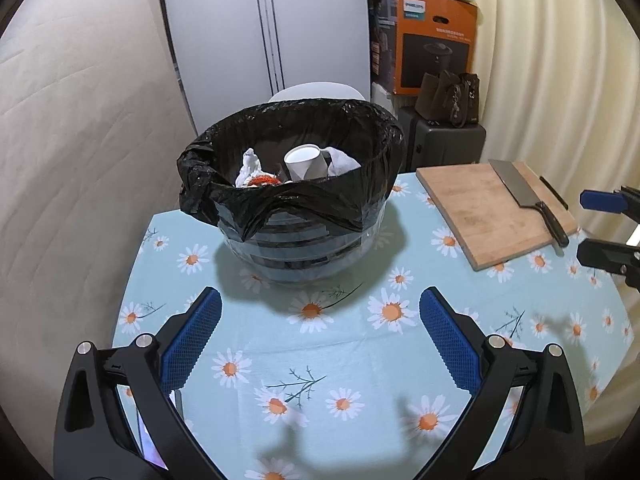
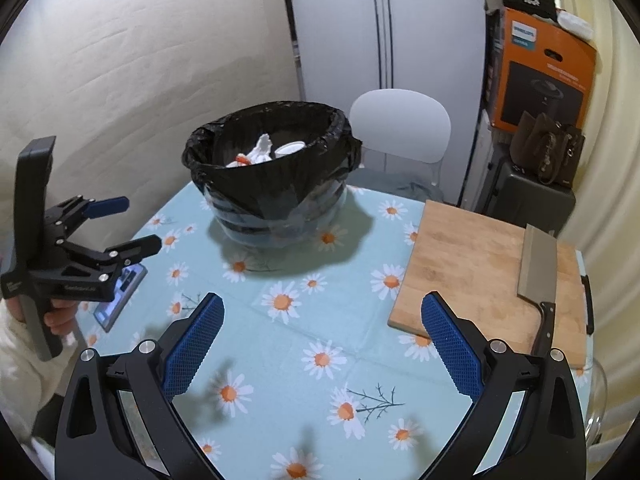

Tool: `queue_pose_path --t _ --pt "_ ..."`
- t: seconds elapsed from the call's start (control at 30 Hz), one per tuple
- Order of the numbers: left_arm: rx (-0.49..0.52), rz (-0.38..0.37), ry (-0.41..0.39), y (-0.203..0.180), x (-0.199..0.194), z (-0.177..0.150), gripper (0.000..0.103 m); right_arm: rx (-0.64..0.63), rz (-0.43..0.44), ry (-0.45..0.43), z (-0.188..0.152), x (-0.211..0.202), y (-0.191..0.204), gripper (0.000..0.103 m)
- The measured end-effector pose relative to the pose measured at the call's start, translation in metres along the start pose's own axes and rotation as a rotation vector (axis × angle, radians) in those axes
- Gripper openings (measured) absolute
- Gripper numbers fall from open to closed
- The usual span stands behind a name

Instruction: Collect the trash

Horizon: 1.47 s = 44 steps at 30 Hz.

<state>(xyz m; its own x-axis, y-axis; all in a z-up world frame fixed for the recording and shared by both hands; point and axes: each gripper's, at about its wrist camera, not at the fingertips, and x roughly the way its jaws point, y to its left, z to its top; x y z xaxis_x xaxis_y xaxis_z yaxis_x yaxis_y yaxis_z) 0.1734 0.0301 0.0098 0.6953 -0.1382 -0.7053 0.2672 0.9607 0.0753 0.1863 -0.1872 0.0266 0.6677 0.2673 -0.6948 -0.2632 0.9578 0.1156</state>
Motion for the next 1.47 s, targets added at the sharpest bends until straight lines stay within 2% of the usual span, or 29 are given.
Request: queue_pose_path --t 0.47,1.13,1.27,1.37,1.47 --pt "-0.047 0.029 -0.012 -0.007 -0.012 -0.002 0.097 -0.057 0.054 -0.015 0.007 -0.009 0.002 0.095" --pt "-0.021 0.05 0.006 -0.003 -0.027 -0.008 0.097 -0.072 0.082 -0.057 0.014 -0.013 0.016 0.095" --pt "-0.022 0.034 0.006 0.001 -0.028 -0.008 0.097 -0.074 0.083 -0.052 0.013 -0.011 0.022 0.095" --pt "-0.05 -0.025 0.028 0.007 -0.025 -0.008 0.097 -0.082 0.077 -0.044 0.013 -0.008 0.027 0.095" --pt "-0.053 -0.031 0.025 0.012 -0.023 -0.01 0.097 -0.075 0.064 -0.04 0.01 -0.005 0.028 0.095"
